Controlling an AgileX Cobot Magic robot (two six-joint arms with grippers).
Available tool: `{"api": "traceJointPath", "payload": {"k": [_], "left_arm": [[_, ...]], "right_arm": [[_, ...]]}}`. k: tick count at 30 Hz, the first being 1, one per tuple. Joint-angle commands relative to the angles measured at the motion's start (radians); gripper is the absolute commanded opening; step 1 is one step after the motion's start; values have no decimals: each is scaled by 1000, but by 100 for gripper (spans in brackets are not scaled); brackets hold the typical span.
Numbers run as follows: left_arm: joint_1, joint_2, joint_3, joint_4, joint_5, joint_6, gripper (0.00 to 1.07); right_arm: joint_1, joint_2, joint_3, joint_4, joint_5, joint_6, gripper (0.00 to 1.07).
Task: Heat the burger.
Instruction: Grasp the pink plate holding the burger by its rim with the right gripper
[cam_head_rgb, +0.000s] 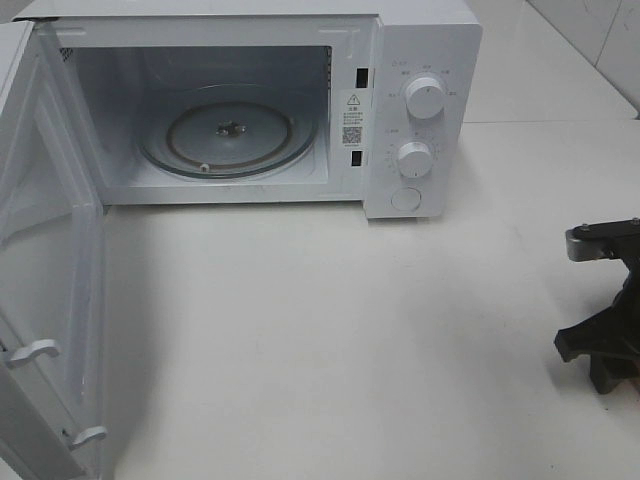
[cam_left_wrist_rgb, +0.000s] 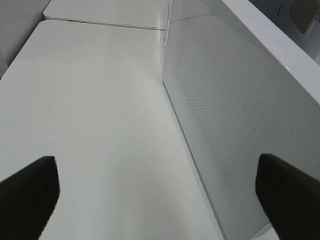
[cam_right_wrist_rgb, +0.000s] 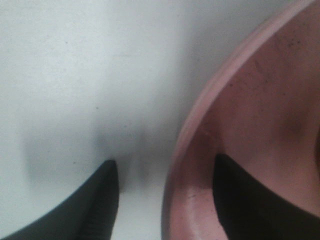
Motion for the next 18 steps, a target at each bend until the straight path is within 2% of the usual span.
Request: {"api": "traceJointPath", "payload": {"k": [1,2,3,5,18], "left_arm": [[4,-19,2,0,-9,1,100],[4,-19,2,0,-9,1,100],[4,-19,2,0,-9,1,100],[4,-19,2,0,-9,1,100],[4,-19,2,0,-9,1,100]], "right_arm": [[-3,19,6,2,-1,17,23],[-3,19,6,1,-1,17,13],[-3,19,6,1,-1,17,13],[-3,19,6,1,-1,18,1],[2,18,6,-10,-7,28,0]]}}
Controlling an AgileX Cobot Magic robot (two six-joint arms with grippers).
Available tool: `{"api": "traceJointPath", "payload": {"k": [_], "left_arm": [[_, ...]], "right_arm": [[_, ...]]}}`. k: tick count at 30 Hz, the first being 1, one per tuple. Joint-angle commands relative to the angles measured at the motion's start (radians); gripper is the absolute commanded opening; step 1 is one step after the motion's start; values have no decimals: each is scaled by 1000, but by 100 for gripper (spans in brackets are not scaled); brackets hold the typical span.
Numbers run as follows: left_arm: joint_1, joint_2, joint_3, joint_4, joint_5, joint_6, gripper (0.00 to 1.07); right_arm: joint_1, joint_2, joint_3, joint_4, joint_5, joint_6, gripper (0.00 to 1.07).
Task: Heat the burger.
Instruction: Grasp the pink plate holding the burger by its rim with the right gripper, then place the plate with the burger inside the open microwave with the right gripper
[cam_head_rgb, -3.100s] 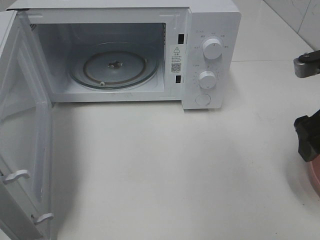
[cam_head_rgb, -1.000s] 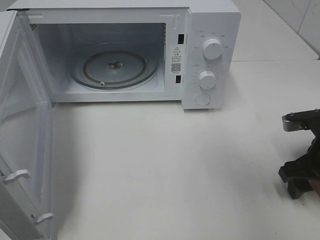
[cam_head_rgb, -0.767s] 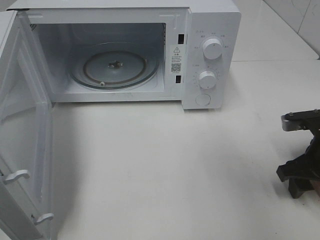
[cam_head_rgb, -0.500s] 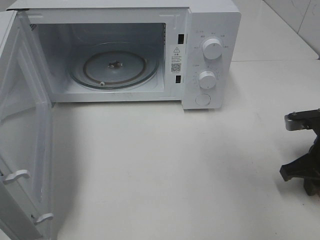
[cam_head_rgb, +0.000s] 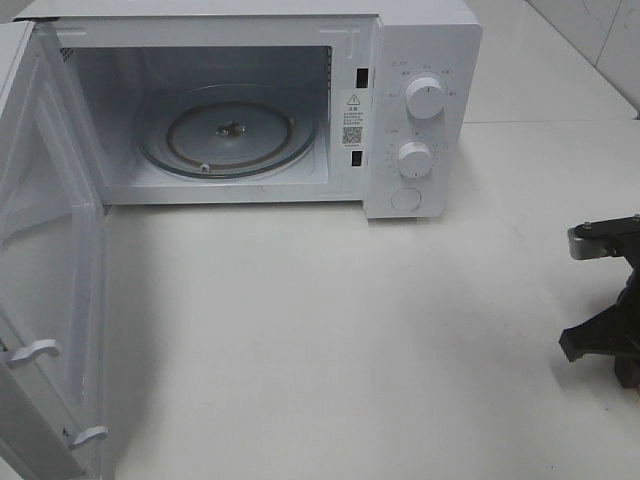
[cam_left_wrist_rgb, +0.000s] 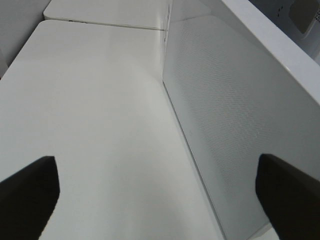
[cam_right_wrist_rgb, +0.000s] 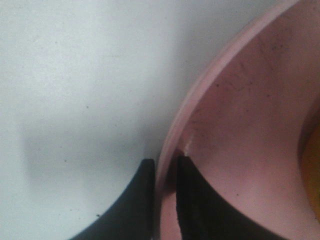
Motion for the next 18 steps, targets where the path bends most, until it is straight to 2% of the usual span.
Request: {"api": "traceJointPath", "payload": {"k": [1,13,18], "left_arm": [[4,-19,2,0,-9,1,100],[4,-19,2,0,-9,1,100],[4,-19,2,0,-9,1,100]], "right_arm": [[3,20,9,14,-18,25,0],[3,-24,9,-188,68,303,0],[3,-48,9,-205,85,326,0]]}}
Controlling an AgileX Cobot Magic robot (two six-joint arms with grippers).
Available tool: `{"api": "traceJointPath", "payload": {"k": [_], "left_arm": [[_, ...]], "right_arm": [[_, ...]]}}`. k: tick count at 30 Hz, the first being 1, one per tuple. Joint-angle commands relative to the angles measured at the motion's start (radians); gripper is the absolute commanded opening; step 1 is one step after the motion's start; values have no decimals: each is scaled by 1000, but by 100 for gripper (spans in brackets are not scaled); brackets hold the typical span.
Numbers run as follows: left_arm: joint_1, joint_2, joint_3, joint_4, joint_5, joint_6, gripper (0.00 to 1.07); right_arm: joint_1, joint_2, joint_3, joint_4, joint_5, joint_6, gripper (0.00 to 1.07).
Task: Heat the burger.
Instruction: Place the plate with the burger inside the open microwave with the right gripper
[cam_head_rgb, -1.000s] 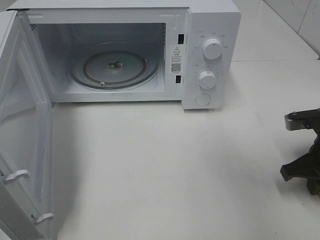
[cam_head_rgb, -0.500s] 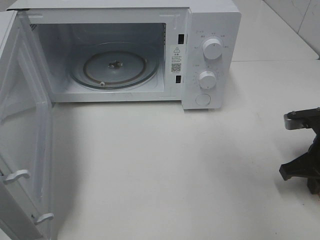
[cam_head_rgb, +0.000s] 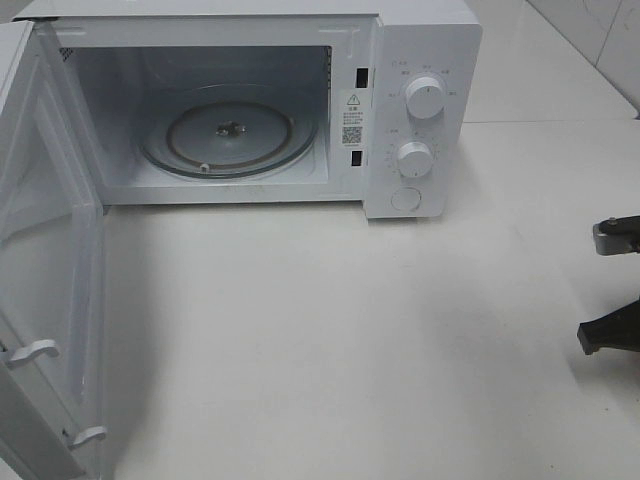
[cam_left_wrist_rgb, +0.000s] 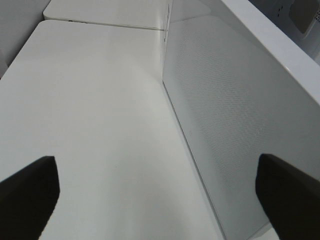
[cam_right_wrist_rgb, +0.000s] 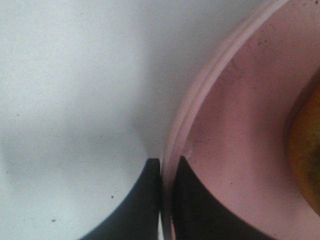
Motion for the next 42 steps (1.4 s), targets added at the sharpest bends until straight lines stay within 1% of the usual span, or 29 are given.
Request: {"api": "traceJointPath", "payload": {"k": [1,5,7,9,10,12,15,17,31,33,36,38,39,41,42], "left_arm": [[4,-19,2,0,-9,1,100],[4,-19,2,0,-9,1,100],[4,-19,2,0,-9,1,100],[4,-19,2,0,-9,1,100],[4,-19,2,0,-9,1,100],[4,-19,2,0,-9,1,100],[4,-19,2,0,-9,1,100],[4,-19,2,0,-9,1,100],[4,-19,2,0,-9,1,100],[4,-19,2,0,-9,1,100],[4,-19,2,0,-9,1,100],[4,-19,2,0,-9,1,100],[4,-19,2,0,-9,1,100],[4,-19,2,0,-9,1,100],[4,-19,2,0,-9,1,100]], "right_arm": [[-6,-24,6,-13,30,33,0],[-6,-25,6,-13,47,36,0],[8,-25,6,-16,62,37,0],[45,-26,5,-38,84,46,0],[45,-26,5,-38,84,46,0],[101,-34,5,-77,116,67,0],[111,-35,5,-88,126,77,0],[155,-53,4,-128,165,107,0],[244,-93,4,-151,302,121,0],[289,-93,4,-149,341,127,0],[304,-93,4,-149,350,134,0],[365,-93,4,-142,376,150,0],[365,-93,4,-142,376,150,0],[417,-93,4,-141,397,164,0],[417,-93,4,-141,397,164,0]]}}
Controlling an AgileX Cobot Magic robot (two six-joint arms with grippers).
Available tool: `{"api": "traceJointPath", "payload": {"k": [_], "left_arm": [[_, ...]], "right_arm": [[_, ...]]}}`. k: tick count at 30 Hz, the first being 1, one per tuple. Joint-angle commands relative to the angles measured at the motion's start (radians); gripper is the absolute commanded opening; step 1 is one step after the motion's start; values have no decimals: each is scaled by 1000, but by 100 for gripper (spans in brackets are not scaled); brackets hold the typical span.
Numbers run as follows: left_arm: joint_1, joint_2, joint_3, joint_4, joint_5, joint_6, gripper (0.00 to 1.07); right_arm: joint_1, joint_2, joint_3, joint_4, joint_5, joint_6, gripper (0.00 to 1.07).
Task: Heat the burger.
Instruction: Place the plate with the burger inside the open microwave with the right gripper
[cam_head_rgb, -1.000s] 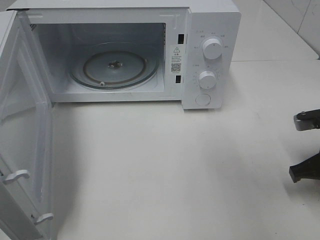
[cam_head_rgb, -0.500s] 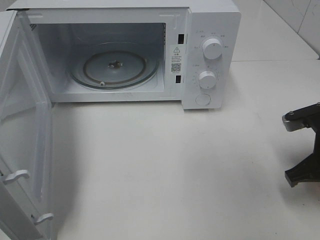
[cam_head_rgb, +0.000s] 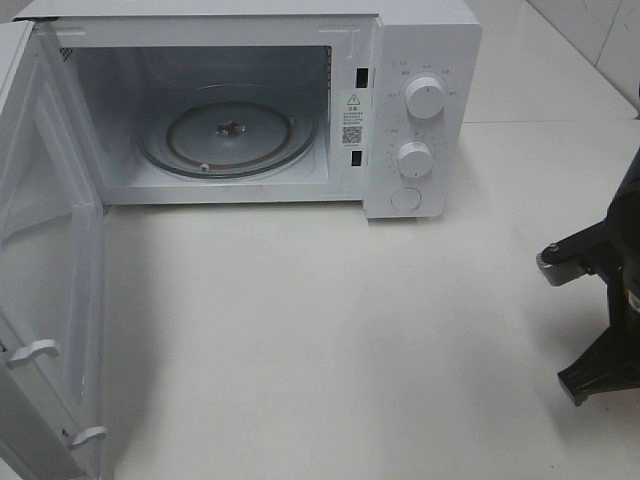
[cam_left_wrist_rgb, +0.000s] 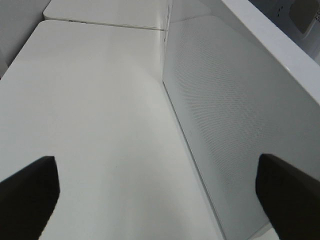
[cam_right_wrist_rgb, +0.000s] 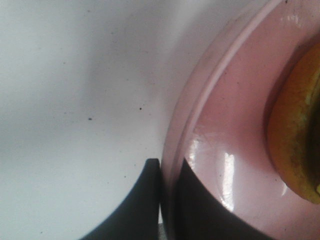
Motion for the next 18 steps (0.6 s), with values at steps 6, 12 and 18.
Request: {"api": "traceJointPath", "payload": {"k": [6,12,18], "left_arm": [[4,-19,2,0,-9,1,100],[4,-19,2,0,-9,1,100],[4,-19,2,0,-9,1,100]], "right_arm": [[127,-20,3,9,133,32,0],[190,-95,3,33,175,33,0],[271,-202,3,33,259,49,0]]}}
